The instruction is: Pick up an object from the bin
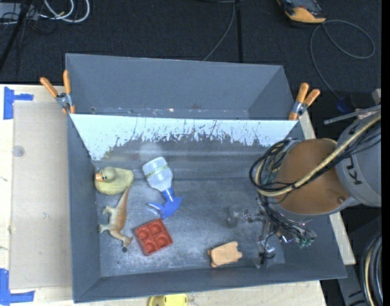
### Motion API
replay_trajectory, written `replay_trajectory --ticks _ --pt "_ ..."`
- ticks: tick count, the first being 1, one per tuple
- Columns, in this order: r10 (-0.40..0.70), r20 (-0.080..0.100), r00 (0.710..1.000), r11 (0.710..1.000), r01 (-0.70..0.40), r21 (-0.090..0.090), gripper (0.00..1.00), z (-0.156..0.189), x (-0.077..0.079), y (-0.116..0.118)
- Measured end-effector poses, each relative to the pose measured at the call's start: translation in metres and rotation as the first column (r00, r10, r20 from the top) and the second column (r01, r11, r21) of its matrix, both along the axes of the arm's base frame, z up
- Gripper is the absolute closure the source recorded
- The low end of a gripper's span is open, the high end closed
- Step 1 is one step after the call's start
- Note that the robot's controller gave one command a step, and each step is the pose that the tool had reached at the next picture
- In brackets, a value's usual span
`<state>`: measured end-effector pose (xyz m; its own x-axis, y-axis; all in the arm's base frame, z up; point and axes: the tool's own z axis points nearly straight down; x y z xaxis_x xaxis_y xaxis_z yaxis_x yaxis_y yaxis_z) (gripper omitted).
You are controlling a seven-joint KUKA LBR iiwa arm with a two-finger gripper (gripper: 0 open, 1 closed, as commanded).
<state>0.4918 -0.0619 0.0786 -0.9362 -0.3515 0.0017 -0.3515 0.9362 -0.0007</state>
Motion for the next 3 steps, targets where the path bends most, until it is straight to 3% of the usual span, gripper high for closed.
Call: replay_trajectory --ticks 1,2,3 --pt "0.015 0.004 1.000 1.000 -0.015 0.001 0.00 -0.007 0.001 0.009" --pt "-0.100 -0.001 0.995 0.995 0.100 0.002 0.00 0.014 0.006 0.021" --pt "0.056 0.003 0.998 0.998 -0.056 0.000 0.00 0.021 0.005 0.035"
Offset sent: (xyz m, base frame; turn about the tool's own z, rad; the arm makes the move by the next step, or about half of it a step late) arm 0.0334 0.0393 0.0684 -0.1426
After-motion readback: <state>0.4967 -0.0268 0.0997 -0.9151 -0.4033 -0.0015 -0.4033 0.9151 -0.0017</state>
